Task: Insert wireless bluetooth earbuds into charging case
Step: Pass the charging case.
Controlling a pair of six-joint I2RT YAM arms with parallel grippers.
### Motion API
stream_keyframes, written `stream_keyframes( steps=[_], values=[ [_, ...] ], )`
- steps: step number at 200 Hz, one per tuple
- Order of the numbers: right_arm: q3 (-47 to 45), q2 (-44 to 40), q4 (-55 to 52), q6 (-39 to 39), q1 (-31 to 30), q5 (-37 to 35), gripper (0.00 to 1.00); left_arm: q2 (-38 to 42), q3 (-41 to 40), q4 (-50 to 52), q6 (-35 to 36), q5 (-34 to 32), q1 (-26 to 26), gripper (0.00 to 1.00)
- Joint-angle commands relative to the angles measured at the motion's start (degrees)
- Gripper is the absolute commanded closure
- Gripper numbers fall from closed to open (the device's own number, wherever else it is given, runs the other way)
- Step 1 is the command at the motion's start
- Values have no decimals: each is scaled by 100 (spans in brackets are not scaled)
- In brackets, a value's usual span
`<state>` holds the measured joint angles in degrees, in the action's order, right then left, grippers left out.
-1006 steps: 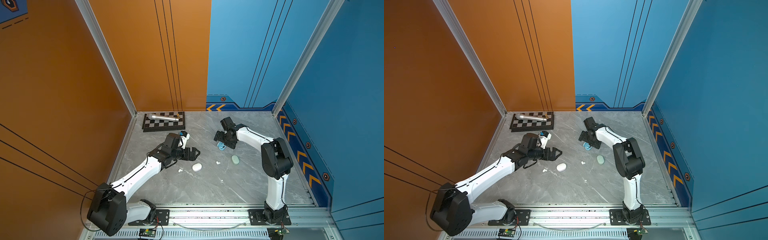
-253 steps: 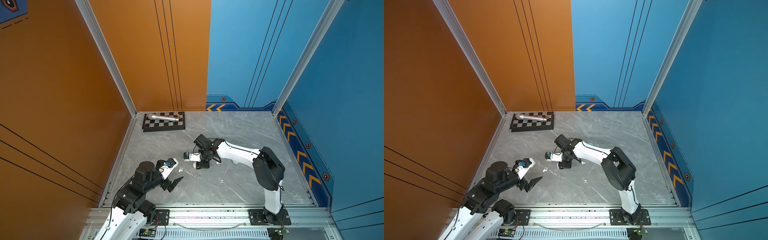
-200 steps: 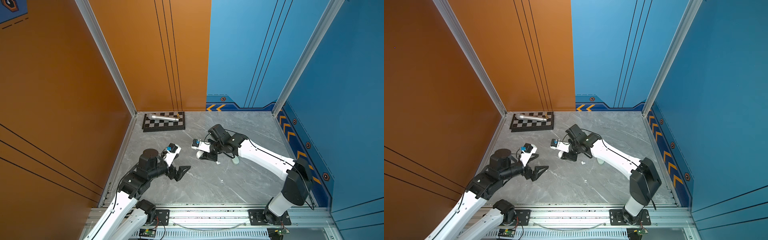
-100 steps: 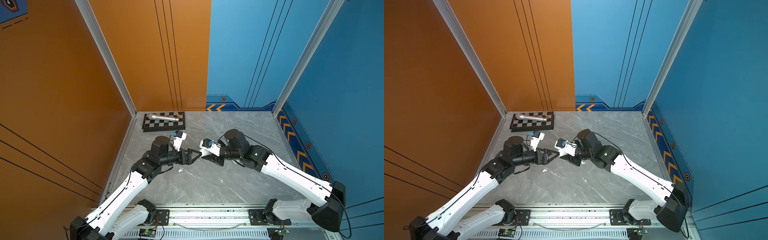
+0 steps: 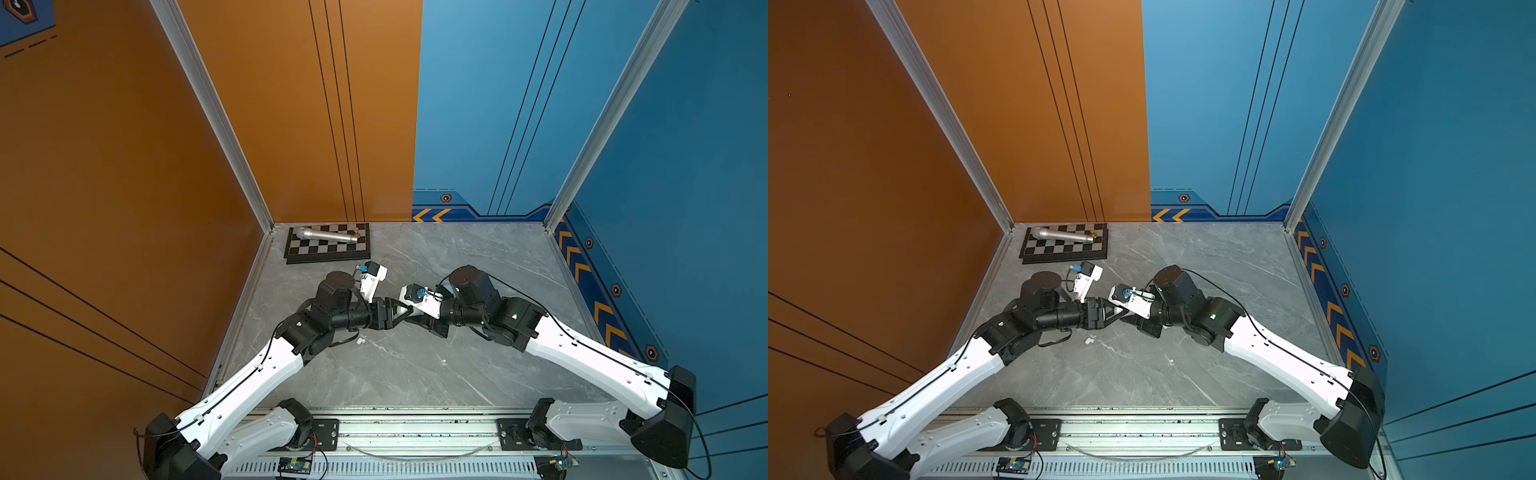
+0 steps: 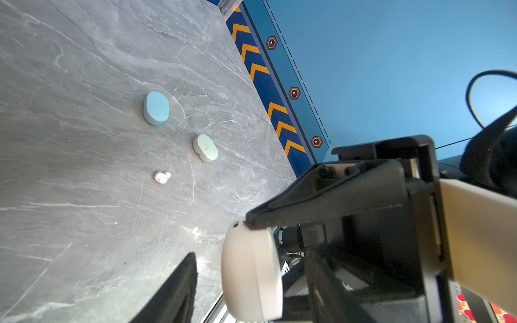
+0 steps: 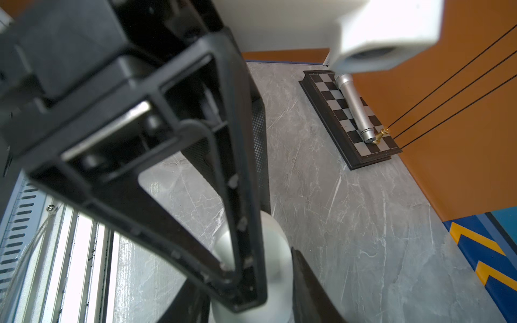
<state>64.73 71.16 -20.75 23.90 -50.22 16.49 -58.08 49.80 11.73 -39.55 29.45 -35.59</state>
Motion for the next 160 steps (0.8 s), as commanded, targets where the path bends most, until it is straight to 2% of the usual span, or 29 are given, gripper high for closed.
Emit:
stream_keyframes(
  steps=[1,59,80,95,116,160],
  values=[
    [-113,-181,236,-78,-1,-162,68,45,78,-41,18,-203,-15,43],
    [-137,-129,483,-139,2,-227,65,-144,112,-191,-35,-134,-36,71],
    [-216,-133,540,-177,4,-232,53,-190,124,-298,-44,-126,-20,82],
    [-362,-220,702,-318,61,-167,39,-220,166,-294,-59,-55,21,89],
    [-698,-419,1108,-792,323,219,25,-256,219,-257,-79,174,159,92],
    [-1145,-746,1513,-1663,961,1082,24,-267,346,234,-71,763,651,94]
  ],
)
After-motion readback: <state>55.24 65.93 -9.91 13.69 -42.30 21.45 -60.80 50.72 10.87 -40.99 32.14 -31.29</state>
